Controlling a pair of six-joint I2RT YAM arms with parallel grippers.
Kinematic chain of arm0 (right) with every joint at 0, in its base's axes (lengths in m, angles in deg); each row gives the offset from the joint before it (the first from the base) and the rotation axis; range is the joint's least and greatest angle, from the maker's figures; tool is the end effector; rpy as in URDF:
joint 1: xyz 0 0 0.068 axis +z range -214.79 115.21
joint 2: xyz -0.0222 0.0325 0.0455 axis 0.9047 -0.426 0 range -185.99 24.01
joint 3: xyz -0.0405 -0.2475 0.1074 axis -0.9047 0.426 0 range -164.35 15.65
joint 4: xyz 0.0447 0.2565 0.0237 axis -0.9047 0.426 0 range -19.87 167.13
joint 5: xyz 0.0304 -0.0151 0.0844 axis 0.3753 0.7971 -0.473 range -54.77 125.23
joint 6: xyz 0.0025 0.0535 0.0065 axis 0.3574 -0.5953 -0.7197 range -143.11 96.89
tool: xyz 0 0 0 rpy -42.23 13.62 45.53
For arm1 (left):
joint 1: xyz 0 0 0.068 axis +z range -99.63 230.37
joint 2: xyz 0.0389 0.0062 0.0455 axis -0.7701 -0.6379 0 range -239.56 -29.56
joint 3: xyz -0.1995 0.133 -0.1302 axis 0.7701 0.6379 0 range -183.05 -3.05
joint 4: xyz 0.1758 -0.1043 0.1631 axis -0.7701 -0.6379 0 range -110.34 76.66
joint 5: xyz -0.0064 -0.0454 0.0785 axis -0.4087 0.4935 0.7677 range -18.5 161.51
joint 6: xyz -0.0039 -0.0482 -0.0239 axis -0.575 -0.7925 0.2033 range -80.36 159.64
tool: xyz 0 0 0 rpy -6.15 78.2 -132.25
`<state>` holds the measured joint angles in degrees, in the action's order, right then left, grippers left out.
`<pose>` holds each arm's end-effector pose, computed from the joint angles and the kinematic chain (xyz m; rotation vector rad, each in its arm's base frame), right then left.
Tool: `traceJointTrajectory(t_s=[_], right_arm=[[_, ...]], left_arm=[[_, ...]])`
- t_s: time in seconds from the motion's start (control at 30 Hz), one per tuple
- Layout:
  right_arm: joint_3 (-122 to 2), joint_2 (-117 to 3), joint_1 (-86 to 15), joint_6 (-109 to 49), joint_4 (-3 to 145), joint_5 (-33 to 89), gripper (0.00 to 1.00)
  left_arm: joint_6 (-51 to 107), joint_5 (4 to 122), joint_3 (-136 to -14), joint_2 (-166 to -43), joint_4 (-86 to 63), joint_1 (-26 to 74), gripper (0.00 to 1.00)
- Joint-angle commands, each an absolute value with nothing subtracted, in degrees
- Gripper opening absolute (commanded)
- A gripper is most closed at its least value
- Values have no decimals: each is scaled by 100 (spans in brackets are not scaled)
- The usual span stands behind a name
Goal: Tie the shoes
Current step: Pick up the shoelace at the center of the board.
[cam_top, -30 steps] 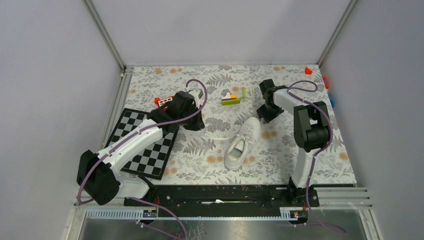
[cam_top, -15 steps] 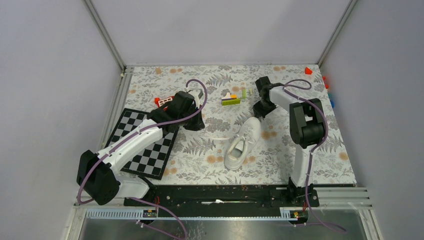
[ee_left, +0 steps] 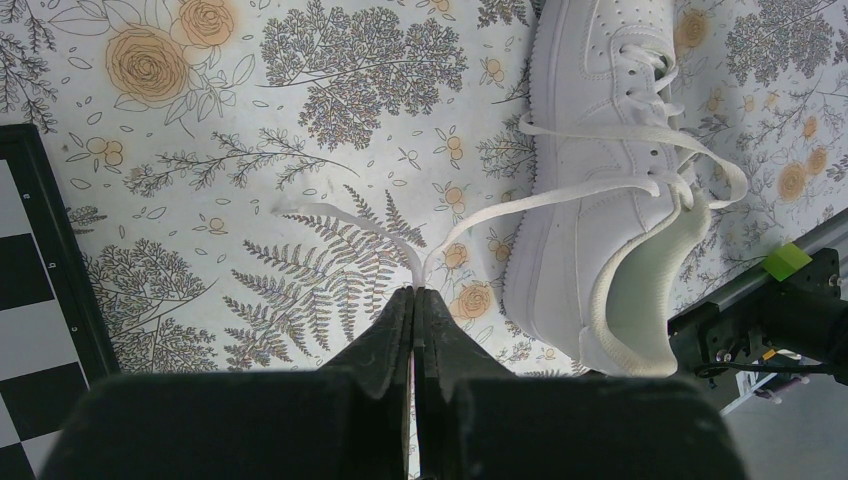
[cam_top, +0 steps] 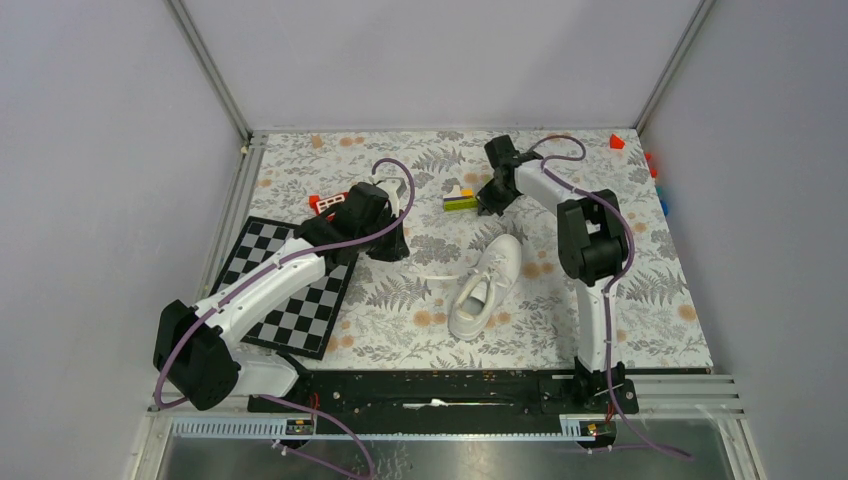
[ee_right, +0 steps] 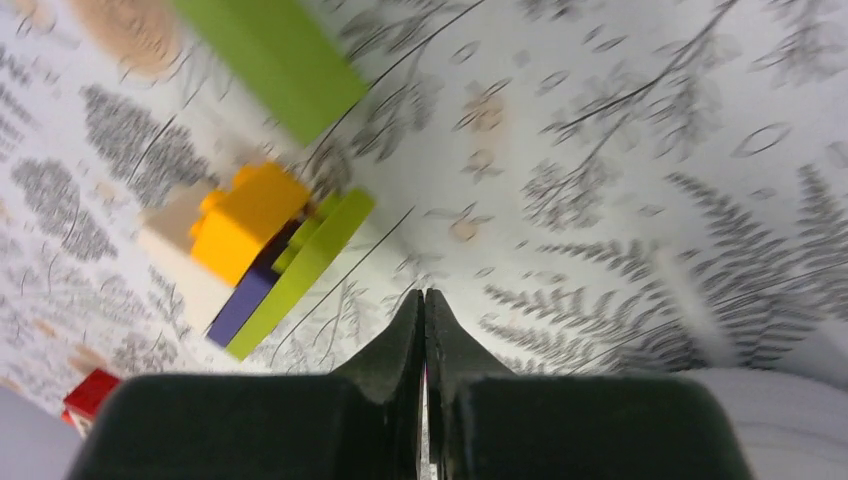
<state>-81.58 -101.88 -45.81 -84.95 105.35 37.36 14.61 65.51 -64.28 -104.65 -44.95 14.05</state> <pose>0.4418 0.1505 0.1641 1.0146 2.5522 0.3743 0.2244 -0.1694 0.2902 0.2932 2.4353 -0.6228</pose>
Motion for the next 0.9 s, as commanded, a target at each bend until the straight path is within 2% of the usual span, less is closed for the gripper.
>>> traceJointTrajectory(t_s=[0.0,0.23,0.4,0.6,0.67,0.77,0.87], right_arm=[[-8543,-10238,-4301,-8332,10593,3541,0],[-8455,-10052,-4079,-8228,10458,3343,0],[-7990,-9419,-4062,-7677,10499,3688,0],[-6694,-7745,-4057,-6951,10454,4160,45],[-6249,-7050,-4062,-6753,10452,4389,55],[-5683,-6329,-4061,-6189,10530,4428,56],[-5357,-6068,-4062,-5569,10844,3857,50]], left_arm=[[1540,6638,-6393,-10339,-4383,1434,0],[1530,6596,-6389,-10315,-4386,1433,0],[1530,6572,-6376,-10265,-4400,1433,0],[1505,6605,-6374,-10251,-4444,1435,0],[1495,6605,-6383,-10266,-4466,1437,0],[1515,6625,-6421,-10270,-4549,1433,0],[1555,6666,-6432,-10228,-4642,1433,0]])
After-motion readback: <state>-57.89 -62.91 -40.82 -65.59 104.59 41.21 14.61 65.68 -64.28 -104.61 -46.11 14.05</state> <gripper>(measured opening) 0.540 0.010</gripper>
